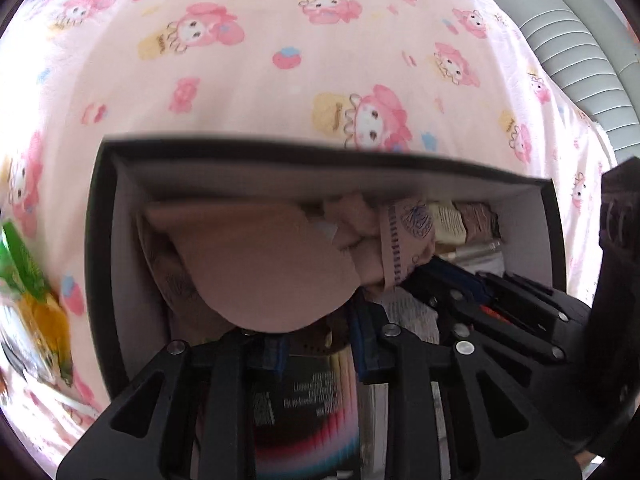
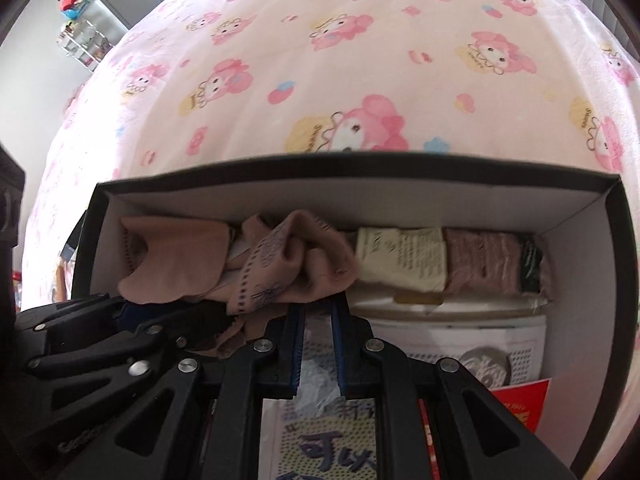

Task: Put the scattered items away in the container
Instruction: 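Lower the pouch into the box beside the lotion tube and open left gripper, then raise the left gripper out of the box and back toward the comb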

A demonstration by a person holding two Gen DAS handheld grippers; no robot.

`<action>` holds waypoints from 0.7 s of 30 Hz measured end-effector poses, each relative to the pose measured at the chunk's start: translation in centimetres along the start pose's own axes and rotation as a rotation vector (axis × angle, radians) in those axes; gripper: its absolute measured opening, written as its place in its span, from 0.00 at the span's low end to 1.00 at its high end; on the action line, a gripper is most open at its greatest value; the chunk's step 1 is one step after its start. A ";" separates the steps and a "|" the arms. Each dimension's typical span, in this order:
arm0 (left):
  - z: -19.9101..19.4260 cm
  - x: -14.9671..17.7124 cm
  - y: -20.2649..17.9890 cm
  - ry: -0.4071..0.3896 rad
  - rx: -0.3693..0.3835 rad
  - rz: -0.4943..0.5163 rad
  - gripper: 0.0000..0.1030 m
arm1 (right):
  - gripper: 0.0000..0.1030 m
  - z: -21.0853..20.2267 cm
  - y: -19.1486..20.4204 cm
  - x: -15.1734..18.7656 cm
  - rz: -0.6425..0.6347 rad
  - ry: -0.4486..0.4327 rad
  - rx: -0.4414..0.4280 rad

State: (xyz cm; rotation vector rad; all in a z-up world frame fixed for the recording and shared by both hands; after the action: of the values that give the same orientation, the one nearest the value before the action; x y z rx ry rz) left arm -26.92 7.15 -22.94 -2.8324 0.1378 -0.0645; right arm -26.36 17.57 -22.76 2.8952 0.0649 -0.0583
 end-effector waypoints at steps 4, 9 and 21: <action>0.0 -0.9 0.2 -0.017 -0.018 -0.002 0.23 | 0.11 -0.4 -0.3 -0.2 0.007 -0.017 0.016; -1.4 -0.6 0.0 -0.075 -0.051 0.007 0.30 | 0.13 -1.6 -0.1 0.4 0.020 -0.044 0.059; -10.6 4.7 -2.1 -0.465 -0.146 0.094 0.68 | 0.53 -9.4 -0.3 4.8 0.101 -0.271 0.163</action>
State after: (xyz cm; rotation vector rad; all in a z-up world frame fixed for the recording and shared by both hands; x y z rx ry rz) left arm -22.72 5.57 -12.10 -2.8890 0.1765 0.6426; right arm -21.29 20.30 -13.95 3.0165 -0.1412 -0.4552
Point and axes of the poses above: each gripper's, at about its wrist camera, not at the fingertips, and z roughly the way its jaws point, y to its left, x to its underside, the point moved 9 cm from there along z, roughly the way its jaws point, and after that the axes turned 12 degrees about y, right-handed, at the moved point
